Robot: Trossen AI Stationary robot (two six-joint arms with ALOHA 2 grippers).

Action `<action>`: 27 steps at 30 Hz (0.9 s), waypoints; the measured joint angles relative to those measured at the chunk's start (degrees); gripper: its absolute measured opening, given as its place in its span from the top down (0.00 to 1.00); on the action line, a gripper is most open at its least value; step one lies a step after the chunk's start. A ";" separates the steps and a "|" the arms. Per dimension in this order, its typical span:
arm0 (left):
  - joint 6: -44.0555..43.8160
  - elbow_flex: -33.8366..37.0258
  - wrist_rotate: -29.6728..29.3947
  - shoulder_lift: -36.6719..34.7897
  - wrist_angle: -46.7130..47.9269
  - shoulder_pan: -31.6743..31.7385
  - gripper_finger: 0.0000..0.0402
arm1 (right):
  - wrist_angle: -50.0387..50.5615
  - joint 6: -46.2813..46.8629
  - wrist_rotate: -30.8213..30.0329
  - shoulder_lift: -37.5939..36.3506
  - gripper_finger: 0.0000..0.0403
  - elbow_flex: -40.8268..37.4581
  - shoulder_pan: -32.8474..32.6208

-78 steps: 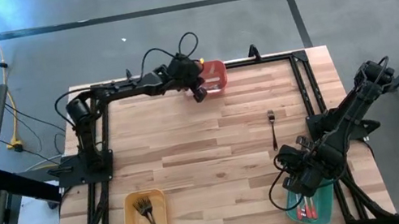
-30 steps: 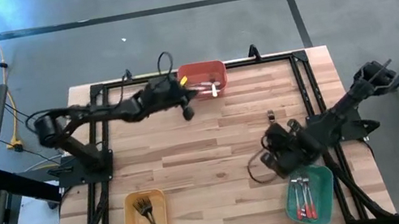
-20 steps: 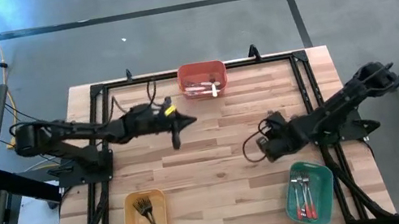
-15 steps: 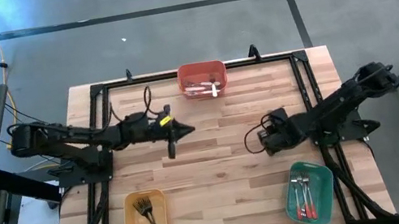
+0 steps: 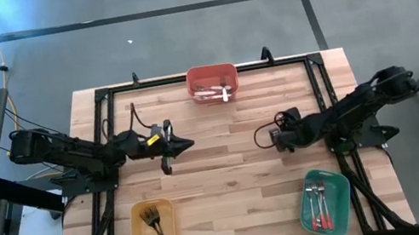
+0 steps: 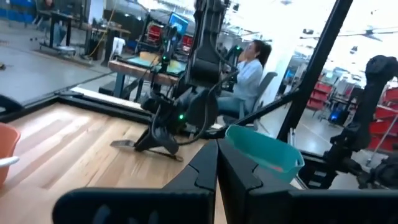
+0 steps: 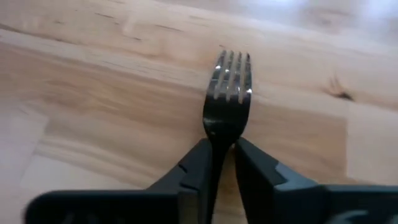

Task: Sort silverware by color (type)
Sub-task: Put the black fork into the yellow bin

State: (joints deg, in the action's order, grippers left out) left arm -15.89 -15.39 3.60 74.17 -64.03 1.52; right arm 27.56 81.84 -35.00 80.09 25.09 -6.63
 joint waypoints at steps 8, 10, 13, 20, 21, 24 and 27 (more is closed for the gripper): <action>-0.18 1.02 -0.01 0.02 -0.20 -0.08 0.99 | -8.27 -9.45 0.18 0.45 0.99 -0.11 1.23; -0.06 1.02 0.22 0.01 -0.19 -0.13 0.98 | -13.41 -12.69 1.63 0.47 0.99 -0.07 1.16; -0.05 1.02 0.31 0.01 -0.13 -0.13 0.94 | -21.37 -19.13 1.66 0.47 0.99 -0.05 1.13; -0.02 1.02 0.33 0.01 0.68 -0.15 0.83 | -44.88 -36.10 1.39 0.47 1.00 -0.03 0.99; -0.01 1.02 0.33 0.01 0.92 -0.15 0.81 | -48.22 -38.37 1.46 0.47 1.00 -0.03 0.93; 0.09 1.02 0.31 0.01 1.01 -0.45 0.76 | -58.50 -44.85 3.24 0.47 1.00 -0.01 0.79; 1.33 1.02 0.31 0.01 1.01 -1.37 0.71 | -68.04 -51.21 5.49 0.47 1.00 0.02 0.12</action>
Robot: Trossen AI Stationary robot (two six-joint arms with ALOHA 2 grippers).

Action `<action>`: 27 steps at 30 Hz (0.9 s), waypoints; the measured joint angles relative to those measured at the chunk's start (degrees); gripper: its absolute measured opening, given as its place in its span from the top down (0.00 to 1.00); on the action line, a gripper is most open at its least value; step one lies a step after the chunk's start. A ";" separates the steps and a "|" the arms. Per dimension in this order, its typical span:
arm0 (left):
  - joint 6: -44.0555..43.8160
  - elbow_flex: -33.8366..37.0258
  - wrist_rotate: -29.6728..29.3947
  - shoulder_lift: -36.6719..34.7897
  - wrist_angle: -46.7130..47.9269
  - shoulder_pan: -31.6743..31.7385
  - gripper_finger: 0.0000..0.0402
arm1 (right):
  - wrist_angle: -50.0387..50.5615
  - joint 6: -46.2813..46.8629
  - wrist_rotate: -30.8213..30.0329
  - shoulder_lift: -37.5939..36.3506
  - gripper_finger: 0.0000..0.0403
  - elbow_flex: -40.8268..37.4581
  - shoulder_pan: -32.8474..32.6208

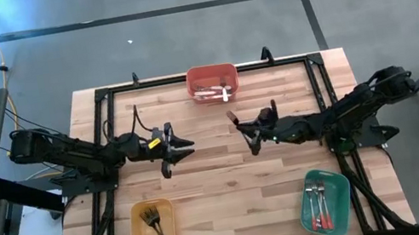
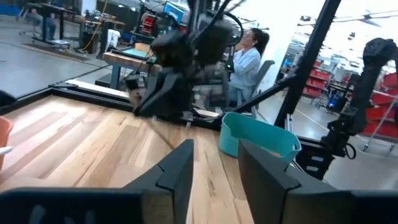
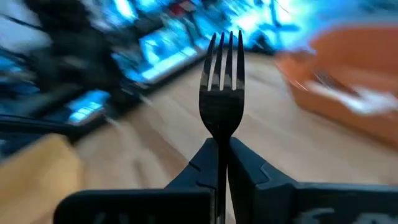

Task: Sort silverware by color (type)
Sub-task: Put the black fork into the yellow bin

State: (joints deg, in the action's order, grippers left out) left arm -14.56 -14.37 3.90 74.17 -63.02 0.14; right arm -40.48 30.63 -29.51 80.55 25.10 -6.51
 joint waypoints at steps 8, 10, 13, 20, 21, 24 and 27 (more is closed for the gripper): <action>2.73 -2.89 -2.01 1.06 0.12 -3.19 0.61 | -20.66 -13.01 6.14 -0.02 1.00 0.13 -4.05; 2.79 -4.68 -1.99 2.52 0.07 -3.83 0.59 | -21.38 -15.16 7.73 0.06 1.00 1.67 -4.89; 3.51 -8.09 -1.30 6.38 0.08 -4.50 0.58 | -20.82 -19.14 10.84 0.68 1.00 5.62 -5.98; 8.00 -14.21 0.16 16.05 -9.13 -6.07 0.58 | -15.52 -27.72 14.59 2.21 1.00 14.57 -8.70; 8.26 -14.65 1.85 17.15 -11.83 -6.22 0.58 | -14.70 -28.09 14.61 2.52 1.00 15.42 -8.88; 8.70 -16.45 5.74 20.31 -16.83 -6.27 0.57 | -13.89 -28.56 15.99 3.66 1.00 17.42 -9.23; 8.56 -18.58 6.04 22.46 -16.83 -6.27 0.56 | -13.89 -28.69 17.58 4.90 1.00 18.70 -9.26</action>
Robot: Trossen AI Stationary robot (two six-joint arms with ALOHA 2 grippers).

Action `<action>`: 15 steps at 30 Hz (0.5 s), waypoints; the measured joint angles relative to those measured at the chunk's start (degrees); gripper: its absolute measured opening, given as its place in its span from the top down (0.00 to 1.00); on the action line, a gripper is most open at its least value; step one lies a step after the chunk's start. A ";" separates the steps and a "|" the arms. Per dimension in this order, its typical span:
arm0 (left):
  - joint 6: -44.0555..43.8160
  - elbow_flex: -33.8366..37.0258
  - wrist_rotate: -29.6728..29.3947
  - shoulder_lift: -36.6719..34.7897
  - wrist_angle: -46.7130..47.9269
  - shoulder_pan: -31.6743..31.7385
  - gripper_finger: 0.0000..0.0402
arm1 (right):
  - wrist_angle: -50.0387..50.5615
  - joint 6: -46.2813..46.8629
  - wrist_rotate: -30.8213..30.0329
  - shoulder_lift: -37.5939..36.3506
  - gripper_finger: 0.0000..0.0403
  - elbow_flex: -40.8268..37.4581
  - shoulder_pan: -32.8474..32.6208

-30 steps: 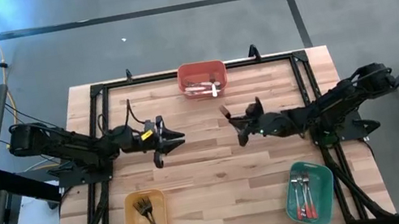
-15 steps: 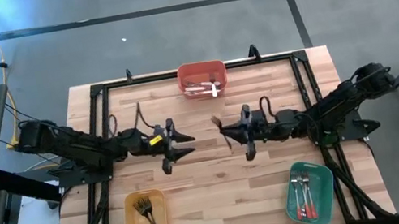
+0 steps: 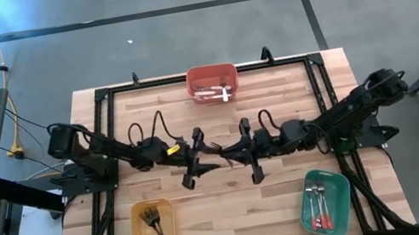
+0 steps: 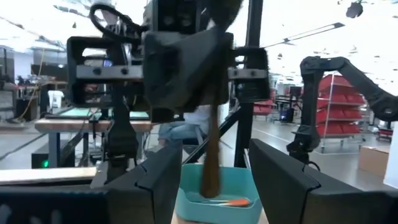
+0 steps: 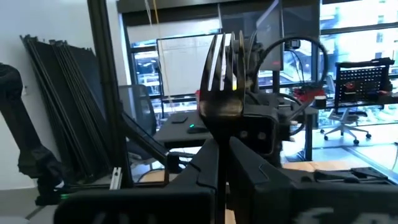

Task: Sort silverware by color (type)
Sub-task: Put the black fork into the yellow bin

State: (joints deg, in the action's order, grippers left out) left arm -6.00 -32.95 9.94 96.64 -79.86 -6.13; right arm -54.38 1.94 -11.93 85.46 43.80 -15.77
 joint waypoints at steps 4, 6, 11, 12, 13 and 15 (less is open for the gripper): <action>-0.27 -1.74 1.21 1.57 -0.29 0.04 0.54 | 0.19 -0.76 0.12 0.58 1.00 0.47 0.00; 0.16 -2.65 1.63 1.55 -0.40 0.02 0.52 | 0.09 -0.73 0.12 0.58 1.00 0.37 0.00; 0.70 -4.37 1.58 1.49 0.45 0.46 0.50 | 0.32 -0.86 0.12 0.58 1.00 0.38 0.00; 1.00 -4.98 1.57 1.47 1.36 0.53 0.50 | 0.40 -0.90 0.12 0.58 1.00 0.38 0.00; 1.56 -5.54 1.65 1.45 2.58 0.52 0.50 | 0.36 -0.90 0.12 0.58 1.00 0.38 0.00; 2.43 -6.40 1.91 1.50 4.65 0.51 0.51 | 0.27 -0.90 0.12 0.57 1.00 0.38 0.00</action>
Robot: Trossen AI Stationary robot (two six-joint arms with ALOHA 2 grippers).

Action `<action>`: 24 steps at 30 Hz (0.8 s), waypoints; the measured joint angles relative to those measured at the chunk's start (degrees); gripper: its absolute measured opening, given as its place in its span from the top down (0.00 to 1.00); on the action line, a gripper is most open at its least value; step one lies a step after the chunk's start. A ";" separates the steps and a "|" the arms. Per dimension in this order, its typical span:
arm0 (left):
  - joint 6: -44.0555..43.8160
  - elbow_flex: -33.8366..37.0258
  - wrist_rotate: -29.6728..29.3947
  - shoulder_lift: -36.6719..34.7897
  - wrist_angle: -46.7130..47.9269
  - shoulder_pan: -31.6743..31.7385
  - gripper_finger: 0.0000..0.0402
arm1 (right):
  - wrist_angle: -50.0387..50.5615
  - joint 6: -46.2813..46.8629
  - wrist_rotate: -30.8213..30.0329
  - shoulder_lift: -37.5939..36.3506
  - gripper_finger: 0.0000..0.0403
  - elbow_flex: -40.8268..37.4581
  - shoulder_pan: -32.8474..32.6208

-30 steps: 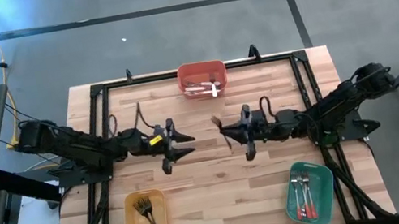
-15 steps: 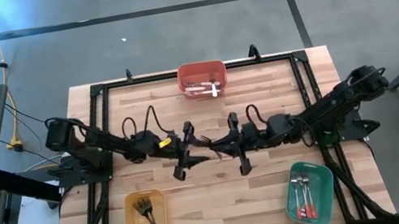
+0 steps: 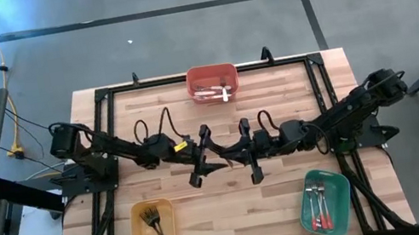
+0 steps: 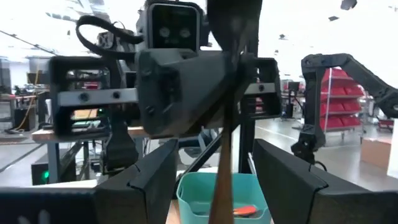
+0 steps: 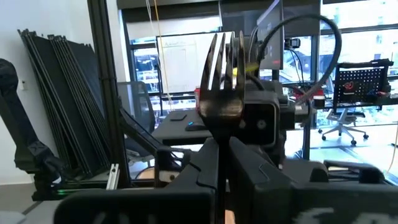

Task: Sort silverware by color (type)
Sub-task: Put the black fork into the yellow bin

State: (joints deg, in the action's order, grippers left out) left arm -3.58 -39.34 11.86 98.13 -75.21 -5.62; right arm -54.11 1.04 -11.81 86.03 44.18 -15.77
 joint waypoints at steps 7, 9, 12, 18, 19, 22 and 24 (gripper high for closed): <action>0.30 -2.03 -0.34 -0.03 1.60 -0.12 0.63 | 0.30 -0.02 0.00 -0.01 1.00 0.00 0.00; 0.29 -2.15 -0.44 -0.03 1.53 -0.11 0.70 | 0.27 -0.04 -0.01 -0.03 1.00 0.00 0.00; 0.38 -2.15 -0.48 -0.03 1.67 -0.06 0.82 | 0.63 -0.04 -0.09 -0.04 1.00 0.00 0.00; 0.77 -2.15 0.32 -0.07 2.75 0.11 0.97 | 2.74 0.08 -2.47 -0.08 0.97 0.00 -0.12; 0.77 -2.15 0.92 -0.42 4.16 0.28 0.97 | 3.41 0.00 -4.09 -0.08 0.95 0.00 -0.39; 0.73 -2.15 1.12 -2.27 10.41 0.84 0.98 | 4.41 -0.64 -8.64 -0.08 0.87 0.00 -1.09; 0.75 -2.15 0.66 -4.01 15.02 1.21 0.99 | 4.15 -2.05 -10.41 -0.18 0.81 0.00 -1.52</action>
State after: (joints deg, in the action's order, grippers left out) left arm -2.83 -41.50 12.52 94.12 -60.19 -4.41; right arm -49.95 -1.01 -22.23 85.85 44.18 -17.29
